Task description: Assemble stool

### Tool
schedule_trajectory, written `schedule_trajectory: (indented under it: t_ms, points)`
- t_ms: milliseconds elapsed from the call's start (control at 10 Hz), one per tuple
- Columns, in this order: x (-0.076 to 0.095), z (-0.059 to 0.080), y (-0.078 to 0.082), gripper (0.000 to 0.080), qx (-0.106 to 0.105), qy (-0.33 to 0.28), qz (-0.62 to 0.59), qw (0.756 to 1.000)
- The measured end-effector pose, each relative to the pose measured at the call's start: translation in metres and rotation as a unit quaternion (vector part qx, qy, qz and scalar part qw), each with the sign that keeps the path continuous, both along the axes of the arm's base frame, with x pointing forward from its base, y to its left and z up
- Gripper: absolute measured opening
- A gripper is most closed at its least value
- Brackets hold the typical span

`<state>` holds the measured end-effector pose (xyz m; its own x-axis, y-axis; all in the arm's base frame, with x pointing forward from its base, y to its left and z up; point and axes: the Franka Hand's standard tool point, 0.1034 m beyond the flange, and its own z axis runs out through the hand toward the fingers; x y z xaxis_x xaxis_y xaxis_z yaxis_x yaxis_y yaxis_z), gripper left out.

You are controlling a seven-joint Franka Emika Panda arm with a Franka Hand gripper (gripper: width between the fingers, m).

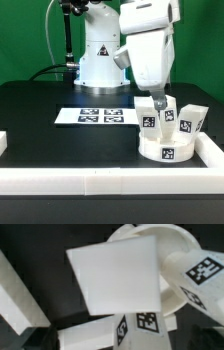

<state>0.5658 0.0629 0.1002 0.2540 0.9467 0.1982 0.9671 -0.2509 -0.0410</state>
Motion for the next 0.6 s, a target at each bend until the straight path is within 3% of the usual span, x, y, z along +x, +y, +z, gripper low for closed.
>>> schedule_trajectory:
  t_ms: [300, 600]
  points:
    - [-0.0004, -0.0022, -0.0032, 0.0649, -0.002, -0.017, 0.083, 0.996]
    - [-0.0008, -0.0051, -0.0061, 0.0649, -0.002, -0.017, 0.08, 0.997]
